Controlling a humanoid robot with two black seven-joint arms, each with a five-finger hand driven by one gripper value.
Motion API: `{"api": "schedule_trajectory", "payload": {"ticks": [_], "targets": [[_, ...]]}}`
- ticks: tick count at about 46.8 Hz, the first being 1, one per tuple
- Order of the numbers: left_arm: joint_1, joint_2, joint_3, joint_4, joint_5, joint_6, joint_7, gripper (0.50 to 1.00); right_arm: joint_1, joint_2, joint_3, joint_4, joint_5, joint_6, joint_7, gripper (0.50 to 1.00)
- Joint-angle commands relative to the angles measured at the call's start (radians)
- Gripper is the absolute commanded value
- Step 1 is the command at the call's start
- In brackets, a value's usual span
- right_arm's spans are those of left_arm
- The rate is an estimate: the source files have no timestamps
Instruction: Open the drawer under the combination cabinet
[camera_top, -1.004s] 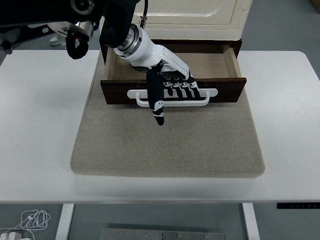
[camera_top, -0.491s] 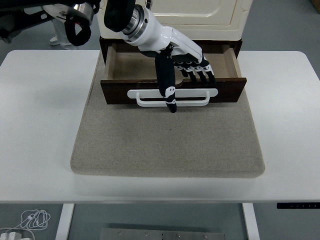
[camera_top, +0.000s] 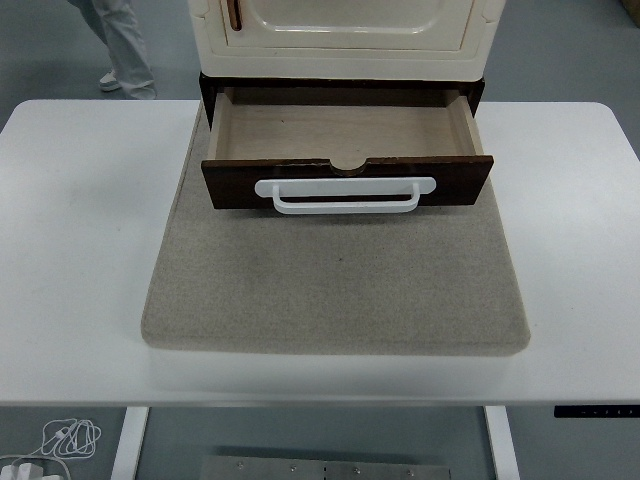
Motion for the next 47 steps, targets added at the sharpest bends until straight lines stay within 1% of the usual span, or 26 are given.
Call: {"api": "schedule_trajectory", "payload": {"ticks": [1, 6, 9, 12, 16, 17, 21, 23, 27, 32, 37, 43, 47], "targets": [[-0.006, 0.006, -0.053, 0.061, -0.001, 0.051, -0.038, 1.0, 0.0, 0.0, 0.0, 0.0, 0.0, 0.0, 0.001, 0.926], [-0.014, 0.011, -0.131, 0.177, -0.001, 0.124, -0.11, 1.0, 0.0, 0.0, 0.0, 0.0, 0.0, 0.0, 0.0, 0.926], [-0.011, 0.013, -0.179, 0.246, -0.001, 0.182, -0.156, 1.0, 0.0, 0.0, 0.0, 0.0, 0.0, 0.0, 0.001, 0.926], [-0.008, 0.013, -0.214, 0.311, -0.001, 0.264, -0.196, 1.0, 0.0, 0.0, 0.0, 0.0, 0.0, 0.0, 0.0, 0.926], [-0.008, 0.013, -0.228, 0.412, -0.005, 0.377, -0.253, 1.0, 0.0, 0.0, 0.0, 0.0, 0.0, 0.0, 0.0, 0.926], [-0.008, 0.013, -0.231, 0.444, -0.007, 0.397, -0.268, 1.0, 0.0, 0.0, 0.0, 0.0, 0.0, 0.0, 0.0, 0.926], [-0.005, 0.013, -0.265, 0.562, -0.042, 0.446, -0.311, 1.0, 0.0, 0.0, 0.0, 0.0, 0.0, 0.0, 0.0, 0.926], [0.004, 0.017, -0.292, 0.617, -0.086, 0.457, -0.313, 1.0, 0.0, 0.0, 0.0, 0.0, 0.0, 0.0, 0.0, 0.926], [0.043, 0.034, -0.32, 0.717, -0.212, 0.457, -0.313, 1.0, 0.0, 0.0, 0.0, 0.0, 0.0, 0.0, 0.001, 0.926], [0.098, 0.072, -0.32, 0.794, -0.364, 0.457, -0.308, 1.0, 0.0, 0.0, 0.0, 0.0, 0.0, 0.0, 0.0, 0.926], [0.187, 0.098, -0.322, 0.819, -0.477, 0.457, -0.302, 1.0, 0.0, 0.0, 0.0, 0.0, 0.0, 0.0, 0.0, 0.926], [0.313, 0.095, -0.323, 0.831, -0.589, 0.456, -0.297, 1.0, 0.0, 0.0, 0.0, 0.0, 0.0, 0.0, 0.0, 0.926], [0.412, 0.083, -0.323, 0.829, -0.643, 0.456, -0.297, 1.0, 0.0, 0.0, 0.0, 0.0, 0.0, 0.0, 0.0, 0.926]]}}
